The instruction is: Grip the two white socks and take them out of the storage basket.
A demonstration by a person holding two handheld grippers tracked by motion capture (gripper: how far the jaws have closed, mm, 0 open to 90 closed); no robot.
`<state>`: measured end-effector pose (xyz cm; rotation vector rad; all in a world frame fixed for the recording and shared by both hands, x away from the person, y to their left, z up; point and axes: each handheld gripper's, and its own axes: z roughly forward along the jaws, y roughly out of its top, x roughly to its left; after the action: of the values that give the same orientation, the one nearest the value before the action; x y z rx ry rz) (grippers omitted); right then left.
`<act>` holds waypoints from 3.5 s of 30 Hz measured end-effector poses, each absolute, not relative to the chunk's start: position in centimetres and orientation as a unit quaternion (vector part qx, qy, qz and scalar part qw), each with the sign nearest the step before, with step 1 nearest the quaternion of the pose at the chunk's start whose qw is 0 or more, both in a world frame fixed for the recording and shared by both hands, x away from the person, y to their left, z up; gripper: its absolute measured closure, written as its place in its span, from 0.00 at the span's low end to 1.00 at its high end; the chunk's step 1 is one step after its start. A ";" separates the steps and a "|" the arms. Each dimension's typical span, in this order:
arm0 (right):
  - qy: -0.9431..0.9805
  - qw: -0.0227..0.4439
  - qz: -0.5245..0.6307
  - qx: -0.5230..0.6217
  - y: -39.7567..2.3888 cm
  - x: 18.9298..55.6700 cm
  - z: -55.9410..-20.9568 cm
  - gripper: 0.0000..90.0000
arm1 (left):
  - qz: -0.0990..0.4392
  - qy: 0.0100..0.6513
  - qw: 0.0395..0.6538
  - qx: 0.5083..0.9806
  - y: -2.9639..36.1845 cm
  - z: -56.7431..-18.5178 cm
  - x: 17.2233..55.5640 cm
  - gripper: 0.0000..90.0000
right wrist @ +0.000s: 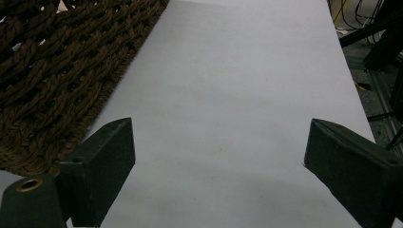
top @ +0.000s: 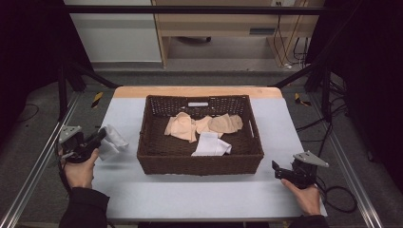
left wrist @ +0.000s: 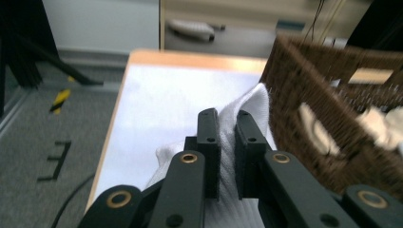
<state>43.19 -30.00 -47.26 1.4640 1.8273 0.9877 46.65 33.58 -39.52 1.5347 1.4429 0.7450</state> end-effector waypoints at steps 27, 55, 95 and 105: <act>0.687 0.294 0.373 0.550 -30.0 43.2 -47.2 0.11 | 0.288 0.594 0.402 0.634 33.0 -41.7 48.2 0.44; 0.686 0.295 0.373 0.551 -30.1 43.2 -47.2 0.11 | 0.305 0.489 0.492 0.653 26.7 -35.2 45.9 0.47; 0.685 0.294 0.375 0.551 -30.1 43.2 -47.2 0.11 | 0.271 0.384 0.486 0.737 10.1 -34.8 53.1 0.48; 0.683 0.293 0.378 0.552 -30.2 43.2 -47.2 0.11 | 0.252 0.394 0.464 0.752 8.5 -37.3 55.2 0.48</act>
<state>43.24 -30.15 -47.20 1.4702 1.8193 1.0058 55.20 8.48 -37.31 1.8486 0.9671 0.6191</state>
